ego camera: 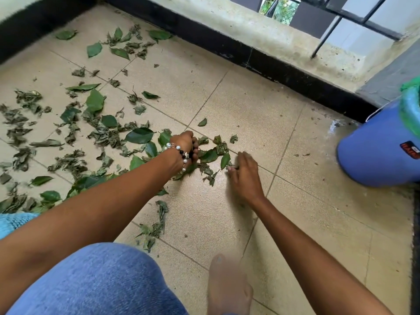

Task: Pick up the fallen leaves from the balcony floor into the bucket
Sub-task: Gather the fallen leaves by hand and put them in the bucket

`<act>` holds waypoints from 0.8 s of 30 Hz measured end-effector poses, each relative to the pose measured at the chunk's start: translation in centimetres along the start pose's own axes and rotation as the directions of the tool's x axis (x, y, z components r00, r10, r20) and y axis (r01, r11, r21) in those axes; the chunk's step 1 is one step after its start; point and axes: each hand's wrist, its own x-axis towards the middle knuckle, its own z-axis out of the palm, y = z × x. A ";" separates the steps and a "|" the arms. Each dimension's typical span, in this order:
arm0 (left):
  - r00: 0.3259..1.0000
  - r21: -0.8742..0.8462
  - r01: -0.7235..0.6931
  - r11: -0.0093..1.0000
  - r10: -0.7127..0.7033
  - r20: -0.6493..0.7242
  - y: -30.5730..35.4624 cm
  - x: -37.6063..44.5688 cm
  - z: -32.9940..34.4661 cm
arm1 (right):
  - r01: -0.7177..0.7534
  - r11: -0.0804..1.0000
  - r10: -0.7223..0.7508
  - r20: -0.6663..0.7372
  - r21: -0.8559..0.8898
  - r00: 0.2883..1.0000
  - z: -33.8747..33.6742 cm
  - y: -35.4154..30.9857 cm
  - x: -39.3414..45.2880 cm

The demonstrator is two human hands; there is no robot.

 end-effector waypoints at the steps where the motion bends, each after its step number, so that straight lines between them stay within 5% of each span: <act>1: 0.961 -0.101 0.078 0.992 -0.049 0.271 -3.6 -1.6 -1.6 | 0.011 1.000 -0.012 0.020 0.005 1.000 0.5 -0.8 -0.2; 3: 0.929 0.002 -0.211 0.977 0.200 0.312 -14.1 -5.7 -4.4 | 0.081 0.997 -0.080 0.061 -0.019 0.995 1.3 -2.2 -0.1; 4: 0.899 -0.251 0.058 0.966 0.059 0.433 -18.4 -7.4 -5.4 | 0.127 0.990 -0.120 0.103 -0.060 0.987 1.7 -2.8 -0.1; 5: 0.861 -0.568 0.234 0.789 0.103 0.498 -21.1 -8.4 -6.3 | 0.170 0.978 -0.152 0.154 -0.118 0.976 2.1 -3.1 -0.2; 6: 0.866 -0.704 0.275 0.655 0.149 0.477 -20.0 -9.2 -5.8 | 0.205 0.964 -0.169 0.200 -0.172 0.965 2.4 -3.3 -0.3; 8: 0.937 -0.639 0.126 0.758 0.121 0.329 -20.1 -10.7 -5.6 | 0.188 0.978 -0.162 0.224 -0.096 0.961 2.5 -3.4 -0.6; 10: 0.961 -0.735 0.169 0.656 0.056 0.271 -16.7 -8.6 -5.0 | 0.185 0.983 -0.183 0.222 0.013 0.958 1.9 -3.2 -0.3; 11: 0.954 -0.666 0.145 0.732 0.076 0.291 -11.0 -6.8 -3.1 | 0.222 0.975 -0.219 0.220 0.012 0.951 1.5 -3.1 0.1; 12: 0.951 -0.408 0.068 0.910 0.064 0.302 -5.2 -5.7 -2.1 | 0.248 0.969 -0.240 0.197 -0.014 0.950 1.0 -3.3 0.5; 13: 0.998 -0.053 -0.018 0.998 0.021 0.052 -0.5 -3.5 -1.1 | 0.267 0.963 -0.258 0.155 -0.037 0.954 0.6 -3.3 1.1; 15: 0.995 0.202 -0.014 0.979 0.033 -0.091 6.6 -0.5 -0.1 | 0.295 0.955 -0.294 0.038 -0.016 0.955 -0.3 -3.7 2.5; 20: 0.991 0.191 -0.025 0.981 0.049 -0.122 6.0 1.9 -2.0 | 0.165 0.980 -0.148 -0.150 0.109 0.978 -2.3 -4.2 7.3; 24: 0.988 0.150 -0.040 0.988 0.061 -0.139 7.0 2.3 -1.9 | 0.149 0.986 -0.141 0.106 -0.077 0.984 -1.6 -3.7 9.6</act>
